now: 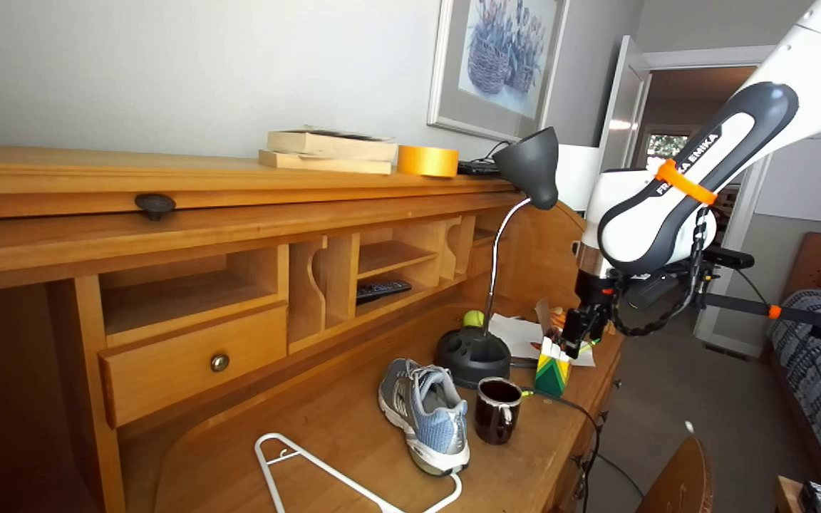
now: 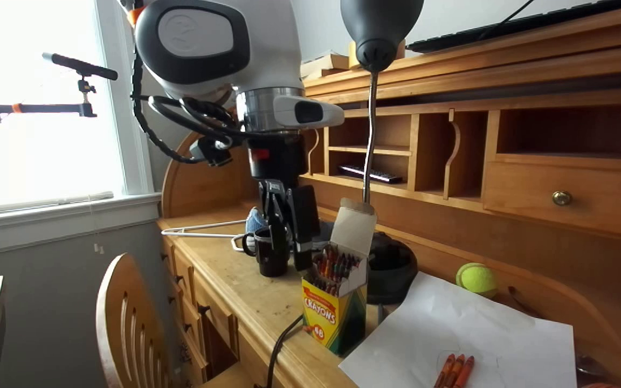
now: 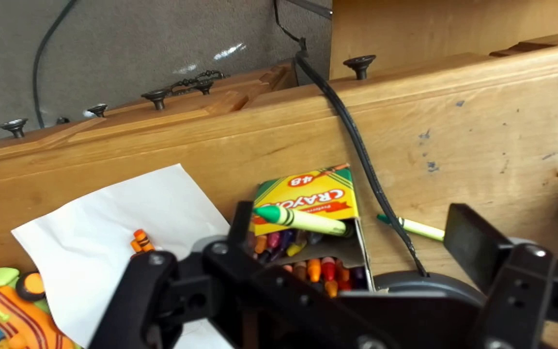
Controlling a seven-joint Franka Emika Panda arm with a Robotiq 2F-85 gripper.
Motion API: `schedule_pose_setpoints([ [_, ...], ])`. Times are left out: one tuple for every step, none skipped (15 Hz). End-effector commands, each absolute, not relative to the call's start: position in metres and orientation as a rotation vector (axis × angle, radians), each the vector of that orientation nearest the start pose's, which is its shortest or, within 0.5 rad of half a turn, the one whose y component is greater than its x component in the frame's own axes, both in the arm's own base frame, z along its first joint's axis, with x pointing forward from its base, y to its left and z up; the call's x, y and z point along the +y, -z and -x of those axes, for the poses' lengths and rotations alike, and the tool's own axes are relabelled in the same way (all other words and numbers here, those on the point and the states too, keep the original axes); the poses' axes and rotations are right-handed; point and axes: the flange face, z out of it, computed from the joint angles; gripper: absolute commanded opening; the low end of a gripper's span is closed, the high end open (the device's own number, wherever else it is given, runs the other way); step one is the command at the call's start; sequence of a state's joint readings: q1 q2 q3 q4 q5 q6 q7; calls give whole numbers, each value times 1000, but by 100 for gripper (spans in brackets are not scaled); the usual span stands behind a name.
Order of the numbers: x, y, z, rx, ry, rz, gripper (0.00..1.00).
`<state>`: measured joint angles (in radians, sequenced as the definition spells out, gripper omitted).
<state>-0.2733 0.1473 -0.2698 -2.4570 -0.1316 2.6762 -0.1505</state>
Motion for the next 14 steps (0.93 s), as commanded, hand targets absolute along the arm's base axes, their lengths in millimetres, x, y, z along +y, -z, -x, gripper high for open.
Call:
schedule_pose_setpoints([
  [-248, -250, -414, 450, 7, 3249, 100],
  [-246, -251, -412, 437, 7, 3254, 100],
  [-245, -252, -410, 407, 13, 3264, 100],
  [-245, -252, -409, 374, 14, 3270, 100],
  [-246, -253, -408, 362, 15, 3279, 75],
  [-246, -253, -407, 351, 16, 3285, 74],
  [-247, -253, -406, 335, 15, 3293, 68],
  [-248, -254, -406, 323, 13, 3298, 58],
  [-249, -253, -405, 312, 6, 3302, 50],
  [-250, -252, -404, 304, 3, 3304, 42],
  [-251, -251, -404, 300, 0, 3306, 35],
  [-251, -251, -403, 300, -2, 3308, 27],
  [-251, -251, -402, 298, -4, 3311, 19],
  [-253, -251, -401, 297, -6, 3315, 12],
])
